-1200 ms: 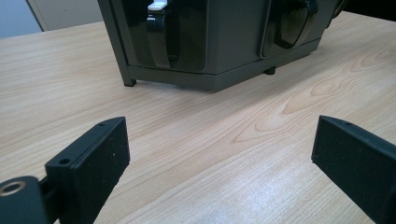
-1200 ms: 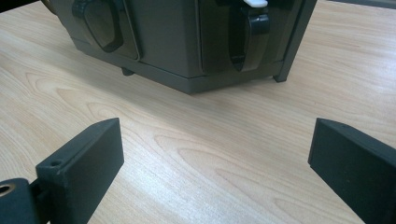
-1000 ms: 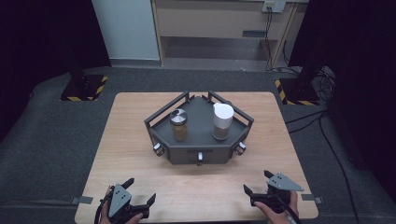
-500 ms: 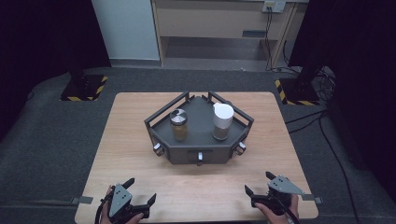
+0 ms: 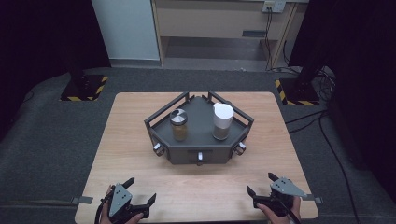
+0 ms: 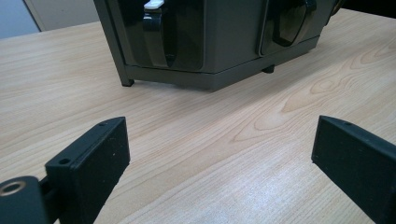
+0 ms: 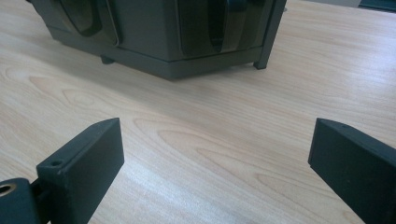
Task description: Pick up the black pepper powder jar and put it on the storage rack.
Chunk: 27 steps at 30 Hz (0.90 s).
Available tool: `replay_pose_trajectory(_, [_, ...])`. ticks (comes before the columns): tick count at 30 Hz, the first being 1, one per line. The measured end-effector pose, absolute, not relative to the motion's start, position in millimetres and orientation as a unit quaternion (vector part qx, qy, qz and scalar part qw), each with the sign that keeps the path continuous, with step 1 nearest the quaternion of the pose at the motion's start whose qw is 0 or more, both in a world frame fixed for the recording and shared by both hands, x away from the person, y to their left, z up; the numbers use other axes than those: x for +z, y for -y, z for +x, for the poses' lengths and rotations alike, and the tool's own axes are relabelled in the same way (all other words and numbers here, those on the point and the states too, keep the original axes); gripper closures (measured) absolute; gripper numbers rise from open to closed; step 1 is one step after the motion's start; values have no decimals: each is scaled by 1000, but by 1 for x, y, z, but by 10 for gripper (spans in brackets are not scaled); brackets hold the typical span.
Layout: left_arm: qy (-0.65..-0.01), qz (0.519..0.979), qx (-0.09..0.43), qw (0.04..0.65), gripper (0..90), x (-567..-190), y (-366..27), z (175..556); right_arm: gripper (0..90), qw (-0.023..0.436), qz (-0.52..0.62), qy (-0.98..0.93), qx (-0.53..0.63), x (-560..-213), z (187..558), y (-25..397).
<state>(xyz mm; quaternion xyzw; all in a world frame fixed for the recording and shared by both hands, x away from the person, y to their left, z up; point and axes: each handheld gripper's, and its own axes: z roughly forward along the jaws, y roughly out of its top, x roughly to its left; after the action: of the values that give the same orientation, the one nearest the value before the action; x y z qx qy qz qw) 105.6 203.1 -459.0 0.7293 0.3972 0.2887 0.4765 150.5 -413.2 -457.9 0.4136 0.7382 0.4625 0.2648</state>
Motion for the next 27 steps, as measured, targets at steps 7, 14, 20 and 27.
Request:
replay_pose_trajectory(7, [-396, 732, 289, 473, 33, -459, -202, 107, 39, 266, 415, -739, 459, -460, 149, 413])
replay_pose_trajectory(14, [-397, 732, 288, 473, 33, -460, -202, 107, 40, 264, 416, -739, 459, -462, 149, 412])
replay_pose_trajectory(20, [-398, 731, 288, 474, 33, -459, -203, 107, 40, 265, 414, -742, 456, -462, 149, 411])
replay_pose_trajectory(27, [-398, 732, 287, 473, 33, -459, -202, 107, 41, 266, 415, -741, 456, -462, 149, 411])
